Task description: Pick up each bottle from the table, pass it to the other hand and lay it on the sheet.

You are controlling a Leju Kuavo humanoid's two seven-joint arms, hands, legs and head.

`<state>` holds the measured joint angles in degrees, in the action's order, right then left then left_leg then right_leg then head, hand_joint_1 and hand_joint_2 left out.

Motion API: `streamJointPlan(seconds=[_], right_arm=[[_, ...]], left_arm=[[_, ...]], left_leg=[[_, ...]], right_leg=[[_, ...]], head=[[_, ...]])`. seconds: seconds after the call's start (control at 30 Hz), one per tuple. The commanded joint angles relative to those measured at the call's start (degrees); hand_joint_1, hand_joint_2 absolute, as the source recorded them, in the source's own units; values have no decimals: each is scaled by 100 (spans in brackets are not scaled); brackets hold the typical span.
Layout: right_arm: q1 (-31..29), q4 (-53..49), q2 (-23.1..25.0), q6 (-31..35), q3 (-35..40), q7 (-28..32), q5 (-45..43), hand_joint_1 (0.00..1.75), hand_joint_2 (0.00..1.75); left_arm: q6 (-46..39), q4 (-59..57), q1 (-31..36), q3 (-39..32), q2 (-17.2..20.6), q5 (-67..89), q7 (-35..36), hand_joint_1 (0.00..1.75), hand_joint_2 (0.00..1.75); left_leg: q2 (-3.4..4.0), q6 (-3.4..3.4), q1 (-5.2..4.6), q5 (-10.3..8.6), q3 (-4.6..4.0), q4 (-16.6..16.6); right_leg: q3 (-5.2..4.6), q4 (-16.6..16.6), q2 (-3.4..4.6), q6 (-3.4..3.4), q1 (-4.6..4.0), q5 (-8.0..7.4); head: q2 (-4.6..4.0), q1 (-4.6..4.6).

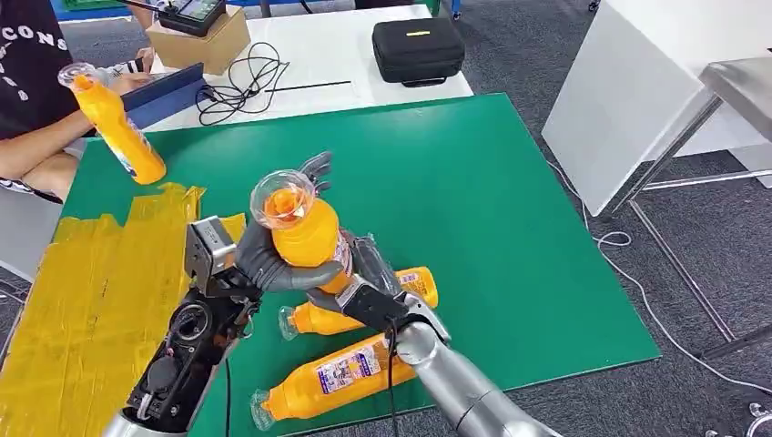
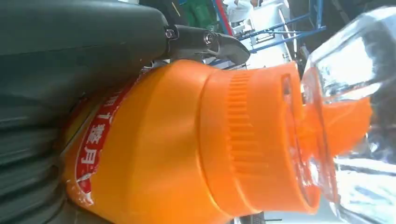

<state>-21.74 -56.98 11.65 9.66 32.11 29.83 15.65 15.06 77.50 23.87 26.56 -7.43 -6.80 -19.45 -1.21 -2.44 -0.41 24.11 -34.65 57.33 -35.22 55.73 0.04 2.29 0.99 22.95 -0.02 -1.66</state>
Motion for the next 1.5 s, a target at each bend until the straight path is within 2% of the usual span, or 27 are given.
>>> streamJointPlan(seconds=[0.03,0.6,0.63,0.67,0.7,1.13,1.17,1.2,1.23,1.3,1.37,1.5], right_arm=[[-262,570,1,0,606,24,132,175,175],[-320,724,-16,81,670,41,36,175,175],[-316,725,-24,89,674,51,14,175,175],[-310,720,-29,100,671,59,-2,175,175],[-307,710,-34,113,668,69,-23,175,175],[-166,417,-157,347,529,212,-158,175,175],[-134,304,-177,349,493,218,-160,175,175],[-105,205,-206,353,474,222,-159,175,175],[-49,24,-247,355,434,202,-154,175,175],[-8,-144,-291,348,363,179,-144,175,175],[19,-257,-329,384,291,174,-142,175,175],[231,-848,-455,686,29,207,72,175,175]], left_arm=[[-8,-445,248,86,82,-32,29,0,175],[-42,-583,289,-8,52,-101,-10,0,175],[-44,-571,281,-21,50,-119,-25,140,175],[-49,-562,276,-32,56,-128,-32,161,175],[-56,-550,269,-46,64,-141,-41,173,175],[-85,-603,232,-207,62,-231,-153,175,175],[-89,-589,252,-213,85,-234,-155,175,175],[-103,-566,248,-231,94,-238,-161,175,175],[-110,-520,226,-241,108,-238,-161,175,175],[-132,-455,186,-278,116,-242,-163,175,175],[-162,-398,150,-317,120,-239,-165,175,175],[-276,-383,135,-451,140,-131,-193,175,175]], left_leg=[[11,14,10,11,24,0],[7,12,9,8,18,1],[12,17,14,15,28,5],[6,10,7,7,14,1],[8,11,8,8,16,2],[13,19,15,18,32,5],[23,29,24,33,52,14],[3,14,11,10,22,1],[14,27,23,28,49,9],[3,12,8,9,16,2],[7,15,12,15,23,5],[10,16,11,16,26,6]], right_leg=[[25,-4,3,-11,-11,8],[20,-4,-1,-9,-10,6],[30,-2,1,-12,-15,11],[14,-2,0,-7,-8,5],[16,-2,1,-8,-10,6],[34,-2,1,-14,-17,13],[54,2,5,-21,-27,24],[25,-5,-6,-10,-13,9],[56,-5,-3,-20,-26,23],[18,-2,-5,-8,-9,9],[25,-2,-4,-11,-14,12],[27,0,0,-11,-12,13]], head=[[0,0],[0,0],[0,0],[0,0],[0,0],[0,0],[0,0],[0,2],[0,0],[0,0],[0,2],[0,0]])
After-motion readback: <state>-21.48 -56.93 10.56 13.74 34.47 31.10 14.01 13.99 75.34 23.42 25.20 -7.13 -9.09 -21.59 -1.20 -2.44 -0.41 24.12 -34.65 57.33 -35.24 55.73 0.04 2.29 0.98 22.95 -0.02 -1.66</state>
